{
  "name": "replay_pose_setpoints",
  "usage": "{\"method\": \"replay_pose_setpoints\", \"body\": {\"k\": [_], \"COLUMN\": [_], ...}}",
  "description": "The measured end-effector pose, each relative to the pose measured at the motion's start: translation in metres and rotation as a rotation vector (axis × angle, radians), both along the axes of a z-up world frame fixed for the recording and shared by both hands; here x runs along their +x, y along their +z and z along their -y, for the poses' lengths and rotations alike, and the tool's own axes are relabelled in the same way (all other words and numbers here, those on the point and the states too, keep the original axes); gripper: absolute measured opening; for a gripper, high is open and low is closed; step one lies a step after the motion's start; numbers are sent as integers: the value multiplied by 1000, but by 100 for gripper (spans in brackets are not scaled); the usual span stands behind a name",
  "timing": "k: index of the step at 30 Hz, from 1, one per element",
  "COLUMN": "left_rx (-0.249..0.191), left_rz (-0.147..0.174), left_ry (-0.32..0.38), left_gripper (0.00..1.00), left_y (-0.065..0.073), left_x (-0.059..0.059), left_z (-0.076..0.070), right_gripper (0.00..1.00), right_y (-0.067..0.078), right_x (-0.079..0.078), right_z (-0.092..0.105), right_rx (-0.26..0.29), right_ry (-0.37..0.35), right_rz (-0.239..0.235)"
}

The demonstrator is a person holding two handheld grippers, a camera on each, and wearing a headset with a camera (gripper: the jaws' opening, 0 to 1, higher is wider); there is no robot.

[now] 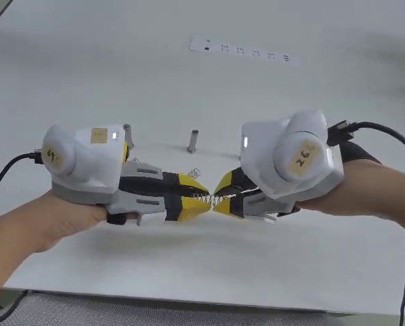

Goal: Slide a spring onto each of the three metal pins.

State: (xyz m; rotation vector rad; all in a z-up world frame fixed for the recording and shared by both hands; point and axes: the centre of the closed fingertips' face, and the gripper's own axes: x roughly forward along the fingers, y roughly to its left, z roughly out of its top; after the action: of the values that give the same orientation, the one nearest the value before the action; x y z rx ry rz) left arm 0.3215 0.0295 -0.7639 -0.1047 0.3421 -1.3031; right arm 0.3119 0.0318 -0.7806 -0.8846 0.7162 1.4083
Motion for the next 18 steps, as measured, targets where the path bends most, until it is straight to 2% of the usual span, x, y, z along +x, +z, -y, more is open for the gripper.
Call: {"method": "replay_pose_setpoints", "body": {"k": [18], "left_rx": [3], "left_rz": [1], "left_ry": [-25], "left_gripper": [7], "left_y": [2], "left_x": [-6], "left_z": [2], "right_gripper": [13], "right_y": [-1], "right_x": [-5], "right_z": [2], "right_rx": [24], "right_ry": [9], "right_rz": [-9]}}
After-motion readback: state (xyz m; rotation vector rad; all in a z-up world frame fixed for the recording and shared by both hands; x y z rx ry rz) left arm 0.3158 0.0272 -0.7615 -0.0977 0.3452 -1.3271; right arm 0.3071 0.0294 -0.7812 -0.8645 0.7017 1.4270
